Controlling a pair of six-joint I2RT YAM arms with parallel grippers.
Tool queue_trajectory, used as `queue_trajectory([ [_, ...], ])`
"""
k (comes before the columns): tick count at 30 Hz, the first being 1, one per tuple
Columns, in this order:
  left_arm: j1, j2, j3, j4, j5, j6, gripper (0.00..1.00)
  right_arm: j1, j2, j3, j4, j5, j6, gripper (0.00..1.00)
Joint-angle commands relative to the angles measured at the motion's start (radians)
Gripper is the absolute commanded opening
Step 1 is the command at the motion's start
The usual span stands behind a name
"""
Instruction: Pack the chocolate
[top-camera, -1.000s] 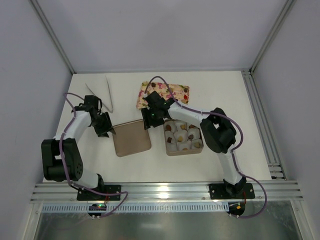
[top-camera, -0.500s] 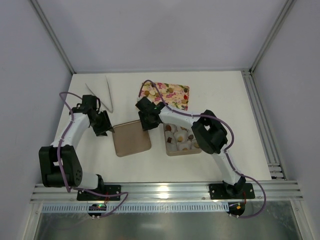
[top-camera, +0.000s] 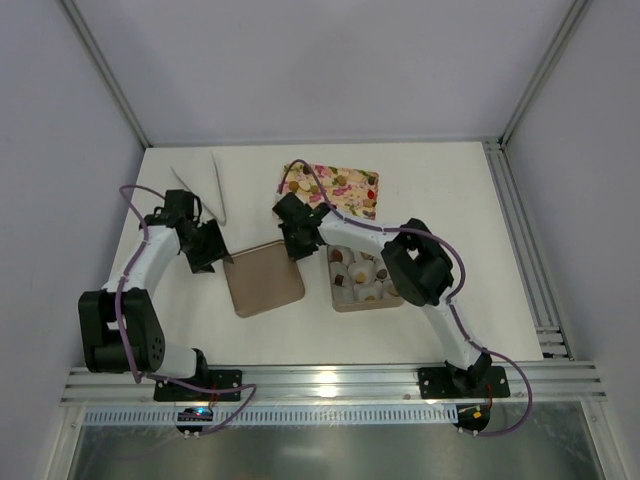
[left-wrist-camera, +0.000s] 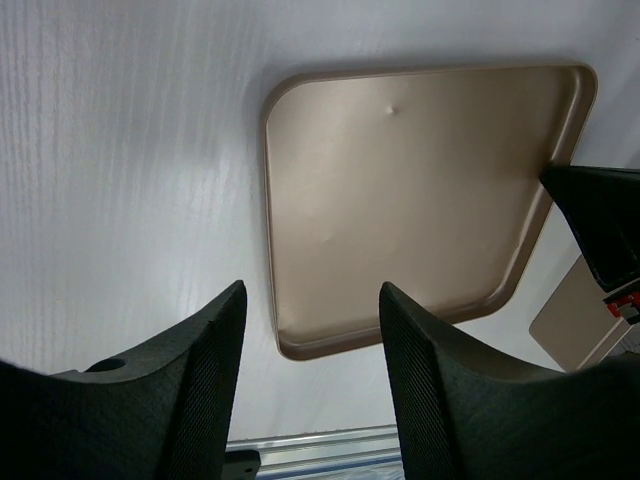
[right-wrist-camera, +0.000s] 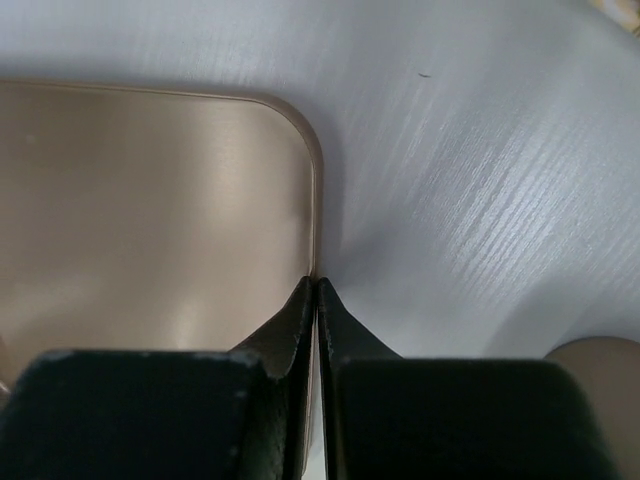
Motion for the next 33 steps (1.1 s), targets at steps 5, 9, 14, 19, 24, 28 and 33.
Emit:
queue_trajectory([
  [5,0.006,0.061,-0.028,0.064,0.057,0.007,0.56,-0.083,-0.080,-0.018,0.017,-0.173,0.013,0.04],
  [9,0.006,0.084,-0.050,0.089,0.080,0.010,0.56,-0.120,-0.109,-0.029,0.031,-0.257,0.020,0.04],
  [14,0.006,0.117,-0.076,0.133,0.140,0.007,0.63,-0.139,-0.113,-0.032,0.048,-0.320,0.026,0.04],
  [19,0.006,0.190,-0.065,0.153,0.158,-0.002,0.68,-0.159,-0.112,-0.041,0.076,-0.406,0.044,0.04],
  [24,0.006,0.238,-0.057,0.181,0.186,-0.024,0.68,-0.175,-0.121,-0.063,0.109,-0.471,0.069,0.04],
  [28,0.006,0.245,-0.053,0.189,0.184,-0.022,0.68,-0.197,-0.130,-0.090,0.142,-0.524,0.082,0.04],
  [33,0.006,0.219,-0.065,0.222,0.262,-0.040,0.61,-0.205,-0.144,-0.109,0.155,-0.547,0.084,0.04],
])
